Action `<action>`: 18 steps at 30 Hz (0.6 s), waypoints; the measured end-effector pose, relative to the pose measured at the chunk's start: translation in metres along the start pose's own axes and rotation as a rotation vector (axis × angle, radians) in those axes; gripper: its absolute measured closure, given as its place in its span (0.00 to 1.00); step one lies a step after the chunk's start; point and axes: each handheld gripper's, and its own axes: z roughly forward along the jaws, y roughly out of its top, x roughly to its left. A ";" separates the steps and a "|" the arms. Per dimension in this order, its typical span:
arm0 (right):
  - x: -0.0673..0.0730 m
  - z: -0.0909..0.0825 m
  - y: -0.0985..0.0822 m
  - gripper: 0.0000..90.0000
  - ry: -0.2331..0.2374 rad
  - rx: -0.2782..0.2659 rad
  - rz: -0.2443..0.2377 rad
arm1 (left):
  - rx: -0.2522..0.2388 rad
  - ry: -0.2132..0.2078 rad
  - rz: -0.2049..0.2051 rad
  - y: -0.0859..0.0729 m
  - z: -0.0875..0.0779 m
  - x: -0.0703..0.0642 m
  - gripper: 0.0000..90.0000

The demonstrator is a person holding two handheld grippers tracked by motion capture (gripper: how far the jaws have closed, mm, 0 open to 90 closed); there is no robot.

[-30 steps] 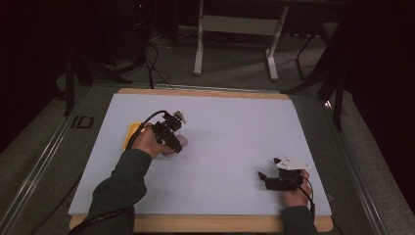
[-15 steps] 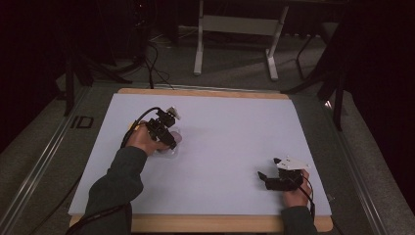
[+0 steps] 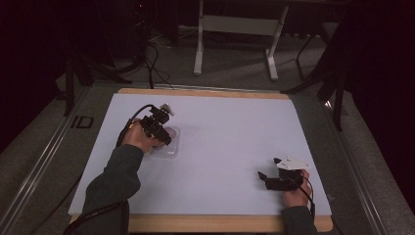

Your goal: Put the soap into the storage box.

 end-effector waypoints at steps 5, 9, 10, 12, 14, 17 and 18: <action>0.000 0.000 0.000 0.18 0.000 0.000 0.000 | 0.004 0.007 -0.009 -0.002 0.000 0.004 0.55; 0.000 0.000 0.000 0.18 0.000 -0.001 0.001 | 0.000 0.006 -0.018 -0.002 0.001 0.007 0.55; 0.000 0.000 0.000 0.18 0.000 -0.001 0.001 | 0.000 0.006 -0.018 -0.002 0.001 0.007 0.55; 0.000 0.000 0.000 0.18 0.000 -0.001 0.001 | 0.001 0.007 -0.022 -0.003 0.001 0.008 0.55; 0.000 0.000 0.000 0.18 0.000 -0.001 0.002 | -0.001 0.009 -0.029 -0.003 0.001 0.009 0.55; 0.000 0.000 0.000 0.18 -0.001 -0.001 0.001 | -0.004 0.011 -0.037 -0.003 0.000 0.011 0.55; 0.000 0.000 0.000 0.18 -0.001 -0.001 0.001 | -0.004 0.012 -0.040 -0.003 0.000 0.012 0.55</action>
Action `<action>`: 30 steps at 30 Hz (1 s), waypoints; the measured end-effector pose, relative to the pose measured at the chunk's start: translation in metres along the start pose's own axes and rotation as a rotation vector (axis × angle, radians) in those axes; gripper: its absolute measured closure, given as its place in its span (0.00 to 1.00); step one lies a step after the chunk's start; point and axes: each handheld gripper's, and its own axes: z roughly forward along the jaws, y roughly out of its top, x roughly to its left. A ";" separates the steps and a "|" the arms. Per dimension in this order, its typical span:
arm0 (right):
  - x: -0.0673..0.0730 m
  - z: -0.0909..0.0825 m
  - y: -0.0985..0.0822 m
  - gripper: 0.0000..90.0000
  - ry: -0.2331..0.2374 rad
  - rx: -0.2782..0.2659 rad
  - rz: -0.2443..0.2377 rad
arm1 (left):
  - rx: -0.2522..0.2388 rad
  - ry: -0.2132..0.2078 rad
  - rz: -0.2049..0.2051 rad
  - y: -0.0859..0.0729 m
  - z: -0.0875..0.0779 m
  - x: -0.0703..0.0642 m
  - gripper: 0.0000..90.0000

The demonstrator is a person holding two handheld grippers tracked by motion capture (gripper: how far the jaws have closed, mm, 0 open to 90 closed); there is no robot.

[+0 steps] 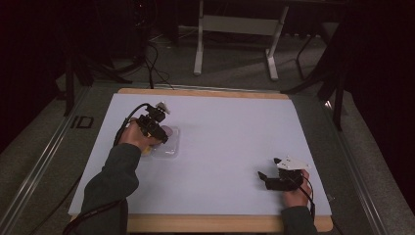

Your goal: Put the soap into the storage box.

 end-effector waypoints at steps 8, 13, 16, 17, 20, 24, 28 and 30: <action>0.000 0.000 0.000 0.18 0.000 0.001 -0.001 | -0.016 0.018 -0.028 -0.003 -0.001 0.008 0.55; 0.000 0.000 0.000 0.18 -0.001 0.002 -0.002 | -0.019 0.024 -0.038 -0.004 -0.002 0.010 0.55; 0.000 0.000 0.000 0.18 -0.001 0.002 -0.002 | -0.017 0.027 -0.037 -0.004 -0.002 0.013 0.55; 0.000 0.000 0.000 0.18 -0.001 0.003 -0.002 | -0.022 0.027 -0.042 -0.004 -0.002 0.014 0.55; 0.000 0.000 0.000 0.18 0.001 0.003 -0.002 | -0.029 0.025 -0.056 -0.005 -0.003 0.019 0.55; 0.000 0.000 0.000 0.18 0.001 0.003 -0.001 | -0.027 0.031 -0.072 -0.007 -0.002 0.023 0.55; 0.000 0.000 0.000 0.18 0.001 0.002 -0.002 | -0.031 0.032 -0.105 -0.010 -0.002 0.028 0.55; 0.000 0.000 0.000 0.18 0.001 0.002 -0.002 | -0.029 0.042 -0.116 -0.011 -0.001 0.030 0.55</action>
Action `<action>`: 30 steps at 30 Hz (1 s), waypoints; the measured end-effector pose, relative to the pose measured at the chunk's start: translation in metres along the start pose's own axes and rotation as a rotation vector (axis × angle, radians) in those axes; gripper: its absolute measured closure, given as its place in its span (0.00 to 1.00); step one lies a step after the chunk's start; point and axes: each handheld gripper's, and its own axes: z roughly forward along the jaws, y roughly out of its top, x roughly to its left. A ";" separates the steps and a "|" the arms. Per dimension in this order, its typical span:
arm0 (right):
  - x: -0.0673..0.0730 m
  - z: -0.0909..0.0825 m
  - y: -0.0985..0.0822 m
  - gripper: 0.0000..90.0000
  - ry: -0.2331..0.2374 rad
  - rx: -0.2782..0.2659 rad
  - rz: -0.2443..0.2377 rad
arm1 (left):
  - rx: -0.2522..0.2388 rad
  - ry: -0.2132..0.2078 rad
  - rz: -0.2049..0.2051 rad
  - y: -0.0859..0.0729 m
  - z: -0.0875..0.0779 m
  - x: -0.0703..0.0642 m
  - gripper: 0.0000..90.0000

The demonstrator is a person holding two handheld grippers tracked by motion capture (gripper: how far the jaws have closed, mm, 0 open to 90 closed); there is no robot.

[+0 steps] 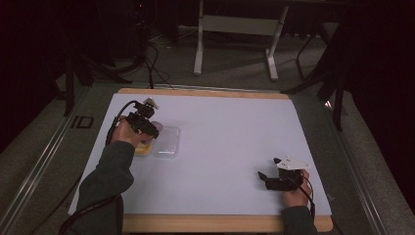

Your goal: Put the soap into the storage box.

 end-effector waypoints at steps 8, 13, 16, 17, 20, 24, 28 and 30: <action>0.000 0.000 0.000 0.18 0.001 0.000 0.001 | -0.005 0.016 -0.025 -0.001 -0.001 0.006 0.55; 0.000 0.000 0.000 0.18 0.000 0.000 0.001 | -0.008 0.028 -0.041 -0.001 0.000 0.009 0.55; 0.000 0.000 0.000 0.18 0.000 -0.001 0.000 | -0.007 0.032 -0.054 -0.002 0.001 0.012 0.55; 0.000 0.000 0.000 0.18 0.000 0.000 0.000 | -0.007 0.035 -0.058 -0.002 0.001 0.012 0.55; 0.000 0.000 0.000 0.18 -0.001 -0.001 0.001 | -0.004 0.039 -0.073 -0.003 0.003 0.015 0.55; 0.000 0.000 0.000 0.18 -0.002 0.000 0.000 | -0.003 0.050 -0.095 -0.004 0.005 0.018 0.55; 0.000 0.000 0.000 0.18 -0.001 0.001 0.000 | 0.003 0.070 -0.116 -0.006 0.009 0.021 0.55; 0.000 0.000 0.000 0.18 -0.001 0.001 0.000 | 0.005 0.071 -0.128 -0.007 0.011 0.023 0.55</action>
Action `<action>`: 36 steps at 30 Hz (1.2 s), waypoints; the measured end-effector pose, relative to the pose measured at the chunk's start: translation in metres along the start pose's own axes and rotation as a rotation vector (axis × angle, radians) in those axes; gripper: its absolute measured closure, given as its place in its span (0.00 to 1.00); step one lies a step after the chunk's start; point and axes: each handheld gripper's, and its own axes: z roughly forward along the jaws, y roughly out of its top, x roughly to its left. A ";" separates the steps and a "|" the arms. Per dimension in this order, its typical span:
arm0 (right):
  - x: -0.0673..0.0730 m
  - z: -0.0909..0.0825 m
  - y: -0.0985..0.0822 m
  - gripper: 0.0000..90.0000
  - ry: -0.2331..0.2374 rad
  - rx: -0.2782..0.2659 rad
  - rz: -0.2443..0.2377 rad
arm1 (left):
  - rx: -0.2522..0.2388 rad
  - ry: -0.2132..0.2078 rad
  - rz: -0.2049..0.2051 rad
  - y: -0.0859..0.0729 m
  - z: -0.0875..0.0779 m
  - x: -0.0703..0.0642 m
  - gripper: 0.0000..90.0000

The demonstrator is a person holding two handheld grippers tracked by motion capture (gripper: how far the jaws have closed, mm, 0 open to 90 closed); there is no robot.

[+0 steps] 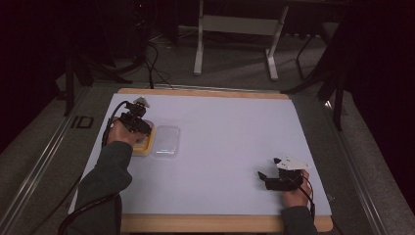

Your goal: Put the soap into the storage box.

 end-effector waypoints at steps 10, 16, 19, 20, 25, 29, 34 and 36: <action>0.000 0.000 0.000 0.18 0.000 0.002 -0.002 | 0.018 0.003 -0.042 -0.004 0.011 0.008 0.55; 0.000 0.001 0.000 0.18 -0.003 0.004 -0.006 | 0.026 0.003 -0.060 -0.005 0.018 0.010 0.55; 0.001 0.001 0.000 0.18 -0.004 0.008 -0.009 | 0.031 0.005 -0.077 -0.006 0.022 0.011 0.55; 0.001 0.001 0.000 0.18 -0.004 0.009 -0.009 | 0.032 0.005 -0.081 -0.006 0.023 0.012 0.55; 0.001 0.001 0.000 0.18 -0.004 0.008 -0.010 | 0.027 0.008 -0.096 -0.007 0.026 0.012 0.55; 0.001 0.001 0.000 0.18 -0.004 0.008 -0.009 | 0.029 0.009 -0.104 -0.008 0.029 0.013 0.55; 0.001 0.001 0.000 0.18 -0.004 0.008 -0.010 | 0.043 0.015 -0.107 -0.009 0.034 0.012 0.55; 0.001 0.001 0.000 0.18 -0.005 0.008 -0.008 | 0.047 0.015 -0.107 -0.009 0.037 0.011 0.55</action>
